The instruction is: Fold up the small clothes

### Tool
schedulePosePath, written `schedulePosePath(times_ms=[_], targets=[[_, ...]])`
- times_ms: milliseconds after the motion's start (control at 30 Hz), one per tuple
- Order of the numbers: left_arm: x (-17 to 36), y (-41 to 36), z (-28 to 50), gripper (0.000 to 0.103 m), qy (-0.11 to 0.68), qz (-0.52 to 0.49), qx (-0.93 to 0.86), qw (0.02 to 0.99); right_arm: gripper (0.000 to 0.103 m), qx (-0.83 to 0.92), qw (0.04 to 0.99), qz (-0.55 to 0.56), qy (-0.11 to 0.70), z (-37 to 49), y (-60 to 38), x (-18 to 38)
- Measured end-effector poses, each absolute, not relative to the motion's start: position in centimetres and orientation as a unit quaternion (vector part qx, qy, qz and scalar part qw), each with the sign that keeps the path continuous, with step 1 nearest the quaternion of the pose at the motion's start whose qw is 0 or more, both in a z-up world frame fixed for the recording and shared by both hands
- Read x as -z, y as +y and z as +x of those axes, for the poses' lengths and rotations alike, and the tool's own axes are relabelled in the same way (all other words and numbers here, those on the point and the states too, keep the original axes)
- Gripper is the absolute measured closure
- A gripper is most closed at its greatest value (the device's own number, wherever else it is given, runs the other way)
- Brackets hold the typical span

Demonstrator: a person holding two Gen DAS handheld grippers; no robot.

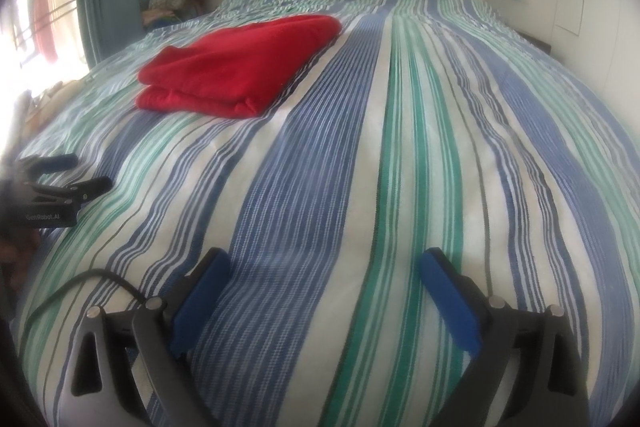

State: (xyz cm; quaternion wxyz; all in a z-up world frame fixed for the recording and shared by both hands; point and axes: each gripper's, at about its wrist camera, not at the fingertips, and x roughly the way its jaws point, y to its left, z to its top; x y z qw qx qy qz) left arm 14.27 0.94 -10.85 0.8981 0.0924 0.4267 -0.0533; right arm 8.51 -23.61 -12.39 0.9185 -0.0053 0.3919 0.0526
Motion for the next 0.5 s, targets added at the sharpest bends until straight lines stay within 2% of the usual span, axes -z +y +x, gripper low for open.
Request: schedulePosePath(times_ms=[500], targets=[[10.87,0.80,14.29,0.000,0.424,0.095,0.052,0.899,0.005,-0.045,0.916,-0.010,0.397,8.63,-23.46,12.69]])
